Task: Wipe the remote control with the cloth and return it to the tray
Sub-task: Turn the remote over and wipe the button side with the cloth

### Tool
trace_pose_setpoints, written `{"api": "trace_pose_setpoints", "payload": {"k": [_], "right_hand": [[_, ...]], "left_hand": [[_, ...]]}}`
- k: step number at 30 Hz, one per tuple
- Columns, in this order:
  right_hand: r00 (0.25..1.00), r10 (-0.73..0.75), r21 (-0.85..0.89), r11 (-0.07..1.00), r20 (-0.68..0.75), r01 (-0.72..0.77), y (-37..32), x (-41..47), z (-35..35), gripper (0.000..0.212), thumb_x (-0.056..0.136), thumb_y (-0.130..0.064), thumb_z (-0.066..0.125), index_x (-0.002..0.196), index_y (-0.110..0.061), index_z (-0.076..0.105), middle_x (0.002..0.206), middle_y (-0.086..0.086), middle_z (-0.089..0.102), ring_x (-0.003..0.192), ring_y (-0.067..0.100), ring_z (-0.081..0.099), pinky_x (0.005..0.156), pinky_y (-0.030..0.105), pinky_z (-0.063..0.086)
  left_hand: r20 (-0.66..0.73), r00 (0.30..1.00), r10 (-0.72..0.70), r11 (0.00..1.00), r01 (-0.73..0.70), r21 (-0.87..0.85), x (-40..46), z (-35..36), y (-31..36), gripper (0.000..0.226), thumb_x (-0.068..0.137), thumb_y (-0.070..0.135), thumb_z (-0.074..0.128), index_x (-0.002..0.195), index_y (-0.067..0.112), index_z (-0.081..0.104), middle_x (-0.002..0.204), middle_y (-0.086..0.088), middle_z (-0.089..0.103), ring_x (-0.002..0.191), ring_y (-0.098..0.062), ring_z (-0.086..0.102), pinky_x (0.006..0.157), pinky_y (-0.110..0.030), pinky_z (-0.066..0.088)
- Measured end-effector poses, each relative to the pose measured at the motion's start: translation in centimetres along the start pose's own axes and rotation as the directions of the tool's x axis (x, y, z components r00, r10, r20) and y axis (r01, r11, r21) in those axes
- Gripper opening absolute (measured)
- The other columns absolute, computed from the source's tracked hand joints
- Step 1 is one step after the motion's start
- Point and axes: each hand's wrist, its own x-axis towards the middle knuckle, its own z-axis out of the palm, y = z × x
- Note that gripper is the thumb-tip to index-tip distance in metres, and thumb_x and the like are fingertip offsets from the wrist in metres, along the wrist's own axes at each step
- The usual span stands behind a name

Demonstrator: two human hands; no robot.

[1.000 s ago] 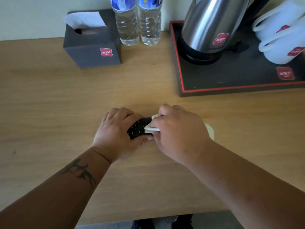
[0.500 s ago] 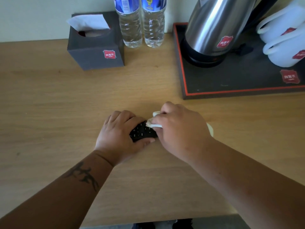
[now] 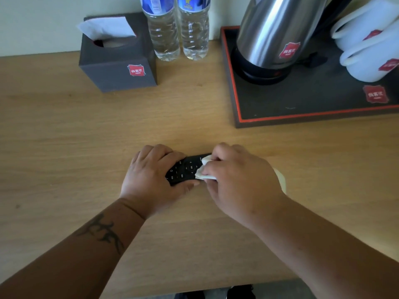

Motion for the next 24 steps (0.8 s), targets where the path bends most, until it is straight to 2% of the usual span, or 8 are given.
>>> {"api": "trace_pose_setpoints", "payload": {"k": [3, 5, 9, 13, 15, 17, 20, 24], "right_hand": [[0.999, 0.042, 0.028, 0.999, -0.013, -0.042, 2.5, -1.4, -0.3, 0.010, 0.075, -0.026, 0.075, 0.084, -0.031, 0.076, 0.091, -0.008, 0.062, 0.080, 0.019, 0.060, 0.050, 0.027, 0.045], [0.990, 0.139, 0.017, 0.990, -0.029, -0.139, 5.4, -2.6, -1.2, 0.012, 0.075, -0.027, 0.078, 0.085, -0.032, 0.076, 0.093, -0.008, 0.063, 0.081, 0.019, 0.062, 0.053, 0.028, 0.048], [0.959, 0.278, 0.022, 0.961, -0.049, -0.277, 8.2, -3.7, -2.7, 0.012, 0.079, -0.032, 0.078, 0.090, -0.032, 0.076, 0.092, -0.009, 0.061, 0.074, 0.015, 0.059, 0.053, 0.020, 0.034], [0.980, 0.145, 0.143, 0.982, -0.137, -0.125, 3.7, -1.6, -1.6, 0.011, 0.080, -0.035, 0.075, 0.090, -0.030, 0.077, 0.096, -0.006, 0.063, 0.085, 0.019, 0.062, 0.058, 0.028, 0.047], [0.991, 0.038, 0.122, 0.992, -0.128, -0.022, 1.9, -0.8, 0.0, 0.009, 0.078, -0.031, 0.078, 0.085, -0.027, 0.077, 0.091, -0.003, 0.062, 0.080, 0.023, 0.060, 0.052, 0.031, 0.048], [0.993, 0.013, 0.092, 0.996, -0.121, -0.002, 2.1, -0.9, 0.9, 0.007, 0.077, -0.030, 0.079, 0.084, -0.028, 0.077, 0.089, -0.003, 0.061, 0.077, 0.023, 0.058, 0.050, 0.027, 0.043], [0.984, 0.121, 0.145, 0.984, -0.132, -0.101, 3.8, -2.1, 0.6, 0.011, 0.076, -0.032, 0.080, 0.086, -0.032, 0.077, 0.094, -0.007, 0.064, 0.082, 0.020, 0.062, 0.053, 0.025, 0.044], [0.947, 0.318, 0.169, 0.937, -0.050, -0.306, 5.8, -2.7, -0.9, 0.011, 0.080, -0.040, 0.074, 0.090, -0.037, 0.076, 0.095, -0.013, 0.062, 0.082, 0.012, 0.062, 0.058, 0.025, 0.045]], "left_hand": [[0.022, 1.000, 0.004, 1.000, -0.004, -0.002, -0.1, -0.1, 0.0, 0.060, 0.072, 0.068, 0.068, 0.111, 0.021, 0.067, 0.101, 0.002, 0.060, 0.094, -0.023, 0.054, 0.086, -0.045, 0.047], [0.040, 0.999, -0.007, 1.000, 0.008, -0.011, -0.1, -0.3, 0.0, 0.060, 0.074, 0.068, 0.065, 0.113, 0.022, 0.066, 0.102, 0.004, 0.060, 0.096, -0.021, 0.053, 0.088, -0.045, 0.046], [0.041, 0.999, -0.009, 1.000, 0.010, -0.006, -0.1, -0.3, 0.0, 0.060, 0.074, 0.068, 0.066, 0.113, 0.023, 0.066, 0.101, 0.005, 0.060, 0.096, -0.020, 0.052, 0.088, -0.045, 0.047], [0.024, 0.999, -0.023, 1.000, 0.022, 0.012, -0.1, -0.1, 0.2, 0.060, 0.072, 0.067, 0.066, 0.111, 0.021, 0.068, 0.100, 0.002, 0.061, 0.094, -0.024, 0.054, 0.086, -0.046, 0.047], [0.005, 1.000, -0.022, 1.000, 0.022, 0.017, -0.2, 0.0, 0.1, 0.061, 0.071, 0.068, 0.065, 0.109, 0.020, 0.069, 0.098, 0.001, 0.061, 0.093, -0.025, 0.054, 0.085, -0.045, 0.047], [0.001, 1.000, -0.020, 1.000, 0.020, 0.012, -0.2, 0.1, 0.1, 0.061, 0.071, 0.068, 0.065, 0.108, 0.019, 0.069, 0.098, 0.001, 0.061, 0.093, -0.025, 0.054, 0.084, -0.043, 0.046], [0.011, 1.000, -0.015, 1.000, 0.015, 0.009, -0.1, 0.1, 0.0, 0.062, 0.072, 0.068, 0.065, 0.110, 0.019, 0.068, 0.099, 0.001, 0.062, 0.094, -0.025, 0.054, 0.084, -0.042, 0.046], [0.028, 1.000, -0.006, 1.000, 0.006, 0.003, -0.1, 0.0, -0.1, 0.060, 0.073, 0.068, 0.065, 0.111, 0.021, 0.068, 0.100, 0.003, 0.061, 0.094, -0.023, 0.054, 0.084, -0.044, 0.047]]}}
